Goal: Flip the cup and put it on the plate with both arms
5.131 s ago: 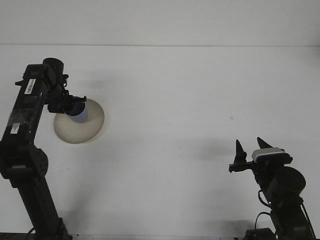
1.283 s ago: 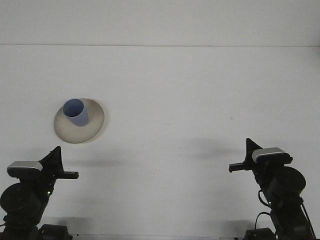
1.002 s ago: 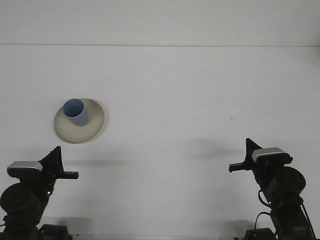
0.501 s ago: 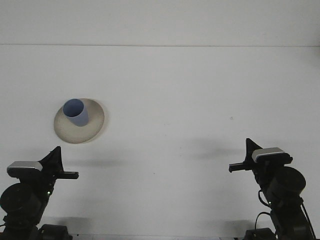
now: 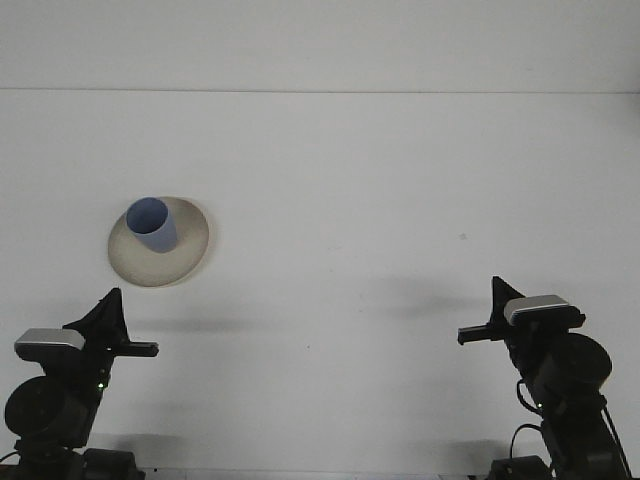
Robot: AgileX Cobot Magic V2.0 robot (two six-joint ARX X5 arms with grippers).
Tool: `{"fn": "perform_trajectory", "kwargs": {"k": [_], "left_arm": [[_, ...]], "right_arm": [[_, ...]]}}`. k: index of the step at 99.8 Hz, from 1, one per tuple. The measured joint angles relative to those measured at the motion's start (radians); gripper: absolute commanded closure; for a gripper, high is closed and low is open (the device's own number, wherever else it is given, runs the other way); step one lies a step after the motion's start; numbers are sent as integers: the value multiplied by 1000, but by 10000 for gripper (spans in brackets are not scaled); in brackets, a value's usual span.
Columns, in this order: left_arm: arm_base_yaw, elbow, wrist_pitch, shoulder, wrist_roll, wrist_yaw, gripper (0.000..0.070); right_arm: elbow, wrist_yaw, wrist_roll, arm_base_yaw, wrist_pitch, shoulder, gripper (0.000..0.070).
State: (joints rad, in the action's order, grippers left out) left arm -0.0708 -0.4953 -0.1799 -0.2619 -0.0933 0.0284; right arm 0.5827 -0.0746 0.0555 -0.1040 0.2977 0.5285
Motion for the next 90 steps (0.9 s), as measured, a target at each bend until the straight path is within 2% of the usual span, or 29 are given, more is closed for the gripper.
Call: {"fn": "perform_trajectory", "kwargs": {"k": [21, 41, 90], "left_arm": [[0, 229, 193, 114, 1, -2, 694], [0, 382, 222, 238, 1, -9, 694], [0, 461, 336, 256, 2, -31, 694]], "right_arm": [[0, 0, 0, 0, 0, 0, 700], [0, 0, 0, 0, 0, 0, 700], [0, 0, 0, 0, 0, 0, 700]]}}
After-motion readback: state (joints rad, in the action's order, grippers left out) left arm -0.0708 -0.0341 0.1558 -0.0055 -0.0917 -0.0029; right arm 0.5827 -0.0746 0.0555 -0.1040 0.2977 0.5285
